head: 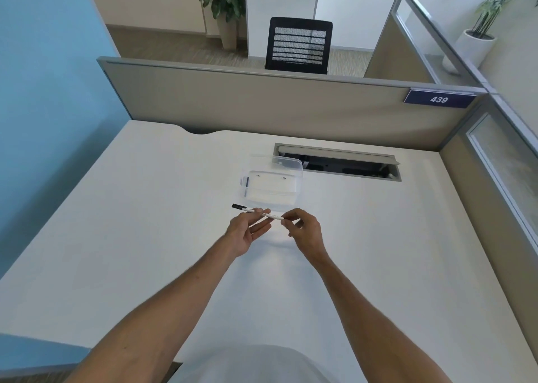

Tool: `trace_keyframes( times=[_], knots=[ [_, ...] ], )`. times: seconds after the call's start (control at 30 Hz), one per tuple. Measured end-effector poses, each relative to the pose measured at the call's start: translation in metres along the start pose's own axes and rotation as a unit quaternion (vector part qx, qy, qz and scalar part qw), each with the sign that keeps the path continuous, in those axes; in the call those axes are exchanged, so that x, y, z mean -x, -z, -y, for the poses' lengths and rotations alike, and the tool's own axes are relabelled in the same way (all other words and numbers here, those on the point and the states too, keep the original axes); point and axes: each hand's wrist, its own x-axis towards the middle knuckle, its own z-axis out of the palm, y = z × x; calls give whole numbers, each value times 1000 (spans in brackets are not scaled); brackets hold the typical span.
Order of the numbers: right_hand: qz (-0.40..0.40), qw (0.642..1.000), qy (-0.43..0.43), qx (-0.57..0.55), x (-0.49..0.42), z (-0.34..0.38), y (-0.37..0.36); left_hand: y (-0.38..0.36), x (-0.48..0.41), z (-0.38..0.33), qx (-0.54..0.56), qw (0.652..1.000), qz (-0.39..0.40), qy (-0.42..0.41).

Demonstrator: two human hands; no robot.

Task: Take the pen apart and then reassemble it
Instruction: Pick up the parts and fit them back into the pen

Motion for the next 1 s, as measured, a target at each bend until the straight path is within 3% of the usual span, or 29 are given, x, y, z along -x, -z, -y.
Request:
trace_keyframes(
  times=[0.27,0.73,0.83,1.0],
  knots=[
    [-3,997,-16,-79,-10,-5,21,14,-7,-10,-7,999,-41,-31],
    [-29,959,-116,-256,-20,-3,14,22,-4,-6,-263,961,79,13],
    [-33,912,-145,-383,-18,-1,7,17,-6,-1,-286,954,93,-12],
    [-48,752,-214,-622,-18,1,4,8,-8,9,-327,936,121,-45]
  ],
)
